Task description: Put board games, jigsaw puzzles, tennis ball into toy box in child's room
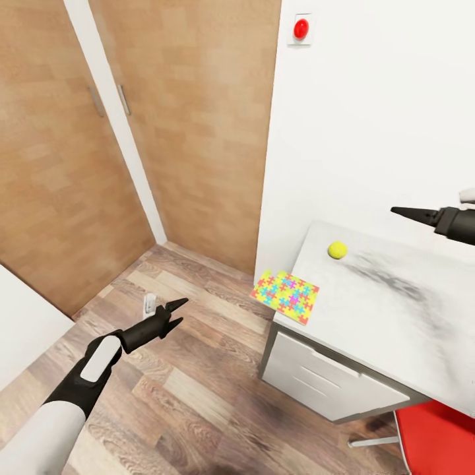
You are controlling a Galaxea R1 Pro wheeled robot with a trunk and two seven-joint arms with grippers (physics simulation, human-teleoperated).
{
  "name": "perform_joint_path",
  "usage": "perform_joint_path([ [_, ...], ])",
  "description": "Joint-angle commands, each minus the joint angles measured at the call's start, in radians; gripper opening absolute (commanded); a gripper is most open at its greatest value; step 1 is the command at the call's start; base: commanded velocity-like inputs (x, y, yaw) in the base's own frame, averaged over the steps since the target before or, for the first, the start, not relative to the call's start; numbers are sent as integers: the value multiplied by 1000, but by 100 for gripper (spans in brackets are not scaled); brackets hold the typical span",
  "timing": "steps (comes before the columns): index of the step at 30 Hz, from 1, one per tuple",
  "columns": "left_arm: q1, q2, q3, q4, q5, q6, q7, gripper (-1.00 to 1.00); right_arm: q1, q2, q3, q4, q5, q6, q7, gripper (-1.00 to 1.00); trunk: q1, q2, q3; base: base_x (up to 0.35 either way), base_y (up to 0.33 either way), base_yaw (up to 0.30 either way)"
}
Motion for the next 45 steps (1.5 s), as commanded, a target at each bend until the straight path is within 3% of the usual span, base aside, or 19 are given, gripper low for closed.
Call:
perform_joint_path([
  [1, -1, 0, 0, 1, 5, 6, -1, 100, -1, 0, -1, 0, 5, 5, 7, 100, 0, -1, -1, 0, 0, -205],
  [6, -34, 0, -26, 100, -3, -62, -78, 100, 25, 2, -30, -31, 4, 5, 6, 100, 0, -1, -1, 0, 0, -236],
  [13, -63, 4, -45, 157, -21, -110, -116, 100, 54, 6, -60, -65, 1, 5, 6, 100, 0, -1, -1, 0, 0, -263],
  [21, -92, 9, -49, 174, -39, -122, -135, 100, 64, 11, -69, -97, 0, 5, 6, 100, 0, -1, -1, 0, 0, -277],
  [28, -106, 18, -51, 182, -49, -128, -189, 100, 69, 14, -74, -117, 0, 5, 6, 100, 0, -1, -1, 0, 0, -211],
  [45, -98, 46, -46, 186, -52, -133, -249, 100, 71, 19, -73, -126, -2, 5, 6, 100, 0, -1, -1, 0, 0, -47],
])
